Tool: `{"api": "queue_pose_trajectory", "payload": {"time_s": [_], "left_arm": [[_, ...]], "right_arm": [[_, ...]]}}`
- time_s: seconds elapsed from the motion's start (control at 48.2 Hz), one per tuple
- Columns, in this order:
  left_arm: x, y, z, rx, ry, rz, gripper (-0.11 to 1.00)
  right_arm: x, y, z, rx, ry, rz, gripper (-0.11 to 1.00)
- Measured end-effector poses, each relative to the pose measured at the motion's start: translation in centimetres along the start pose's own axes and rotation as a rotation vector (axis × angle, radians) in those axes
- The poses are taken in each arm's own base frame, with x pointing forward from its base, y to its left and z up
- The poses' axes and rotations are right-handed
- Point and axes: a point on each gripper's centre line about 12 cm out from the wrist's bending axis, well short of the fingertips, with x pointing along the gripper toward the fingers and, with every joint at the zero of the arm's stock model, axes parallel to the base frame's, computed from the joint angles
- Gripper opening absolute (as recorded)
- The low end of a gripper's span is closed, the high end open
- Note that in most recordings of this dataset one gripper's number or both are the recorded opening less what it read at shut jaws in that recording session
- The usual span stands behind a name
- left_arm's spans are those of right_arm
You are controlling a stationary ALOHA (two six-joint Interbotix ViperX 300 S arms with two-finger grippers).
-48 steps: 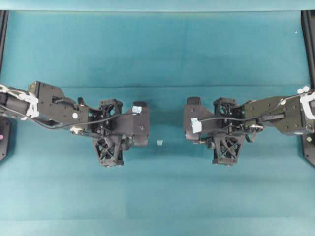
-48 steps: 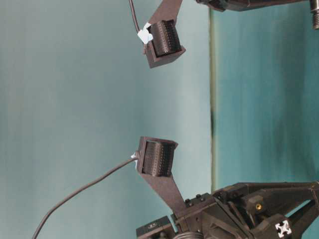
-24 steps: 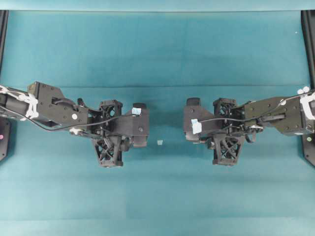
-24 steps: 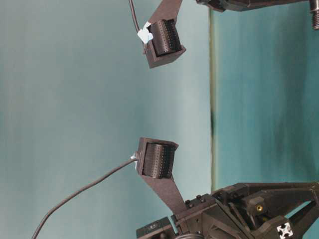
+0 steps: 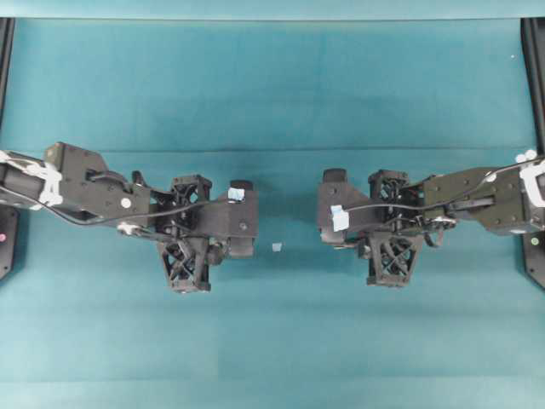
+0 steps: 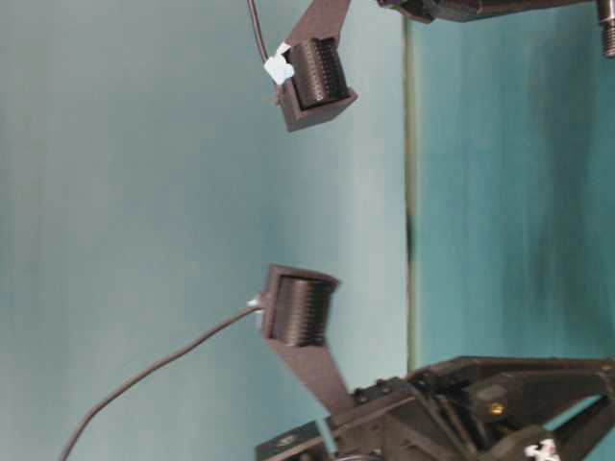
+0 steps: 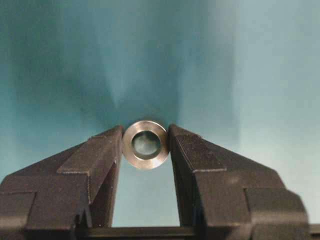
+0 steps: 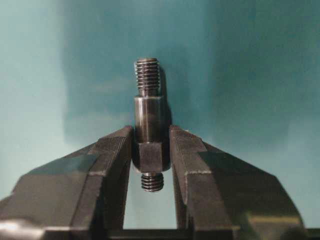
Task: Insert the washer onto the shaft with both hands.
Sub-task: 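Close left gripper on the washer and right gripper on the shaft, then lift both objects and tilt them toward each other above the table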
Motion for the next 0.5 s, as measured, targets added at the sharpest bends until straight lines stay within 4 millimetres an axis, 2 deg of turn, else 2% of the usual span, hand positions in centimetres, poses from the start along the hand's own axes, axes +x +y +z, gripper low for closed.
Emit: {"api": "queue_pose_trajectory", "payload": {"time_s": [0.311, 0.498], "left_arm": [[-2.1, -0.2, 0.7, 0.004, -0.089, -0.003, 0.35], [-3.0, -0.2, 0.9, -0.004, -0.193, -0.007, 0.35]], "right_arm": [[-1.8, 0.2, 1.0, 0.040, -0.131, 0.022, -0.01], [-2.2, 0.2, 0.5, 0.089, -0.211, 0.027, -0.01]]}}
